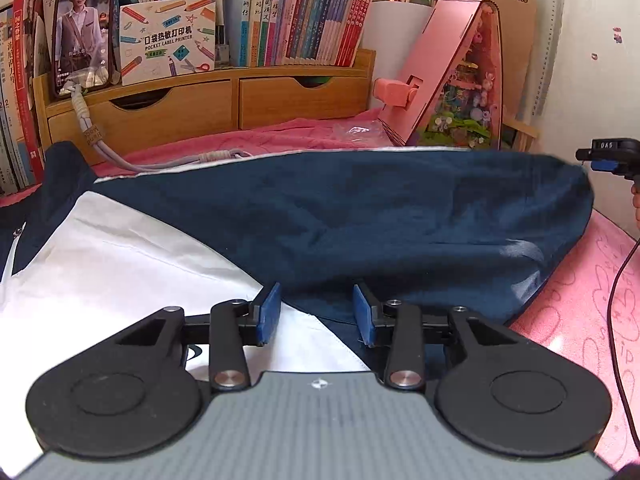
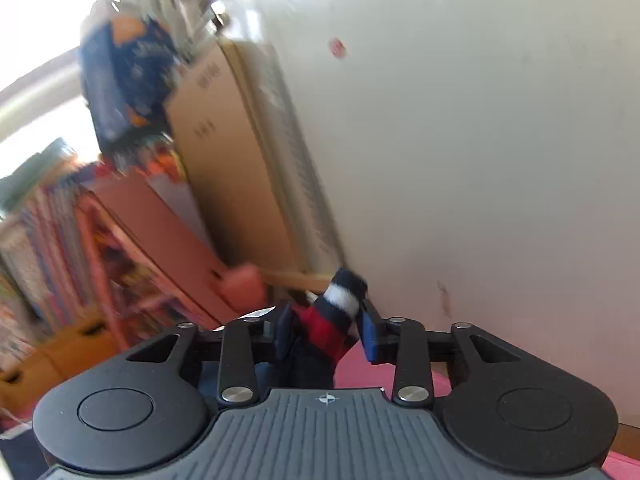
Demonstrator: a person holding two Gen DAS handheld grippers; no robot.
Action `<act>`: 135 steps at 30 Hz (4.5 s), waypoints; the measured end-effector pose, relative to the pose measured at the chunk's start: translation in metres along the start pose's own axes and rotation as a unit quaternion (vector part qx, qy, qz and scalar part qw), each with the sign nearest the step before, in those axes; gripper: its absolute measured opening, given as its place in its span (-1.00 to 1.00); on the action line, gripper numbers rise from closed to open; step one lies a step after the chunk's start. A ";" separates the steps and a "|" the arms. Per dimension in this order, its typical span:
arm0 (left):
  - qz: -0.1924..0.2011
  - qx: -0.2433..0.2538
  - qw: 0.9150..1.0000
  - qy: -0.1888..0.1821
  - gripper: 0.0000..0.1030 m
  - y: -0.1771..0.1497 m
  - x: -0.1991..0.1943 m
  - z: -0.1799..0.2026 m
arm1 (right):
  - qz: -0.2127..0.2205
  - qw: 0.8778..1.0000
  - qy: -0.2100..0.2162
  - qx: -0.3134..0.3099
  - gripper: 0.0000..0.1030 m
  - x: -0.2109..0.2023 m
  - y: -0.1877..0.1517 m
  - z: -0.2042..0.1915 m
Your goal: Fold clothes
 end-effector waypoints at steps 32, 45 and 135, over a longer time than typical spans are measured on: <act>0.076 -0.096 0.992 0.030 0.13 -0.012 -0.148 -0.092 | 0.029 0.956 0.239 -0.171 0.42 -0.138 0.037 -0.172; 0.177 -0.343 0.835 0.393 0.30 -0.076 -0.349 -0.393 | 0.013 0.796 0.517 -0.316 0.63 -0.303 -0.009 -0.440; 0.085 0.001 0.990 0.115 -0.05 -0.071 -0.248 -0.143 | 0.073 0.902 0.425 -0.016 -0.27 -0.266 -0.006 -0.313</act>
Point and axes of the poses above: each gripper's, at about its wrist camera, not at the fingertips, and x roughly the way its jaws point, z to its right, y to its top, the point moved 3 cm from there along x, roughly the way its jaws point, and after that the axes turned 13 degrees about -x, right-handed, at the moved point
